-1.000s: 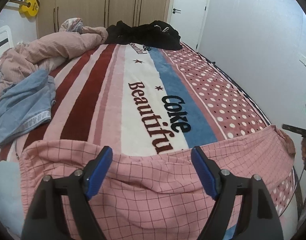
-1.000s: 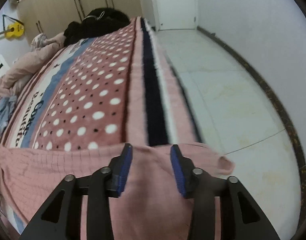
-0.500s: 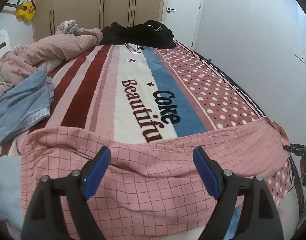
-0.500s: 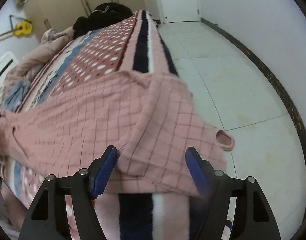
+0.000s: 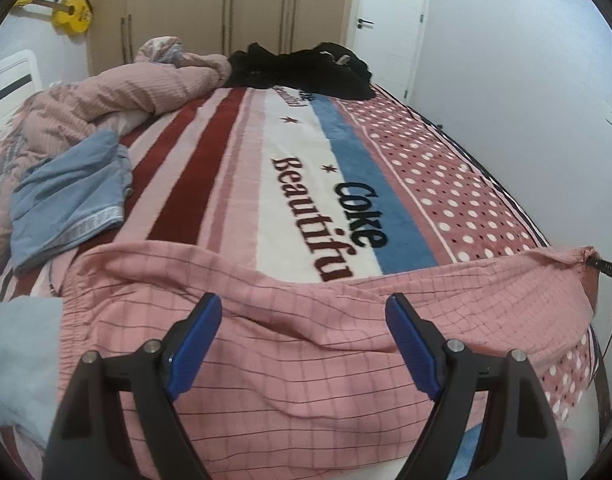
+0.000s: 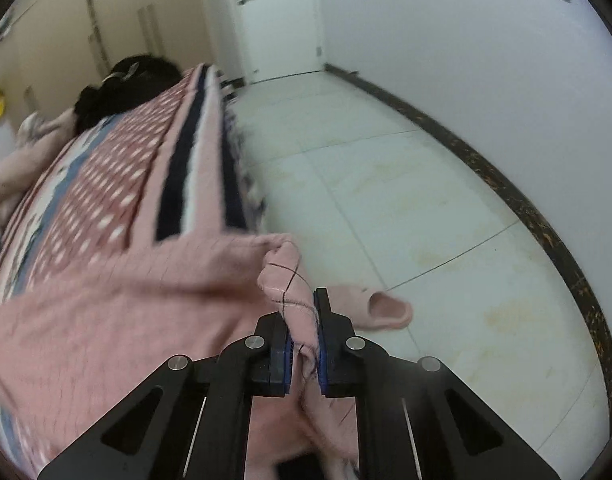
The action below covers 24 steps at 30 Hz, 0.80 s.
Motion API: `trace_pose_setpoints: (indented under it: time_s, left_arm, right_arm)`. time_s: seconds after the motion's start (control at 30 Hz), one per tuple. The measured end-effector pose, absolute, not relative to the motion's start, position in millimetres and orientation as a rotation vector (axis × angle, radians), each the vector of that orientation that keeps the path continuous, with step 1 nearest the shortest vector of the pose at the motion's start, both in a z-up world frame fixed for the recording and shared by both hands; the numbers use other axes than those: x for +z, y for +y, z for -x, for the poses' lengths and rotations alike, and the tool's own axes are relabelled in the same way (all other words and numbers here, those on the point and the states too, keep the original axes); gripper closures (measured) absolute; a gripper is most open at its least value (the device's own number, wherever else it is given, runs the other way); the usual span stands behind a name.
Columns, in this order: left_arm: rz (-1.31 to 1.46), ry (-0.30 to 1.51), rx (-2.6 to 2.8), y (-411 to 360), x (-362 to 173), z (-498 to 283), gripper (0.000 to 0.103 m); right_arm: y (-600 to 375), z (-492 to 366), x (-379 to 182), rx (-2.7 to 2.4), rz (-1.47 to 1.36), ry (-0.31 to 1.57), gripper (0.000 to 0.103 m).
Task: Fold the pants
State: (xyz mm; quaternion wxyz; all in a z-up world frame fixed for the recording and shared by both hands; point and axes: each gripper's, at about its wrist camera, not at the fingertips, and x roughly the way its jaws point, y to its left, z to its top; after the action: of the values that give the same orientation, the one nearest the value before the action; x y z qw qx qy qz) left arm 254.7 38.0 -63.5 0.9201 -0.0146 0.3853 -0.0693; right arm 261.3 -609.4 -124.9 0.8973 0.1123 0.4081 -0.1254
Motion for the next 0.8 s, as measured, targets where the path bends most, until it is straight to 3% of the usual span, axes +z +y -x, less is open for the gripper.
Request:
trace_pose_setpoints:
  time_s: [0.33,0.47,0.63,0.8]
  left_arm:
    - [0.069,0.778,-0.037,78.3,-55.1,-239.0,0.022]
    - [0.118,0.758,-0.027,94.3,-53.1,-216.4,0.017]
    - [0.126,0.764,-0.040,100.7,-55.8,-198.3,0.017]
    - [0.113,0.758,-0.035,103.5,-56.7,-196.7,0.017]
  right_arm:
    - [-641.0,-329.2,-137.9,-0.347,-0.282,0.857,0.096]
    - [-591.8,-311.8,-124.5,-0.168,-0.251,0.823,0.083]
    - [-512.0,-299.4,-126.2,0.144,-0.211,0.907,0.082]
    - [-478.5,-304.1,-152.1,0.101,-0.113,0.972,0.085]
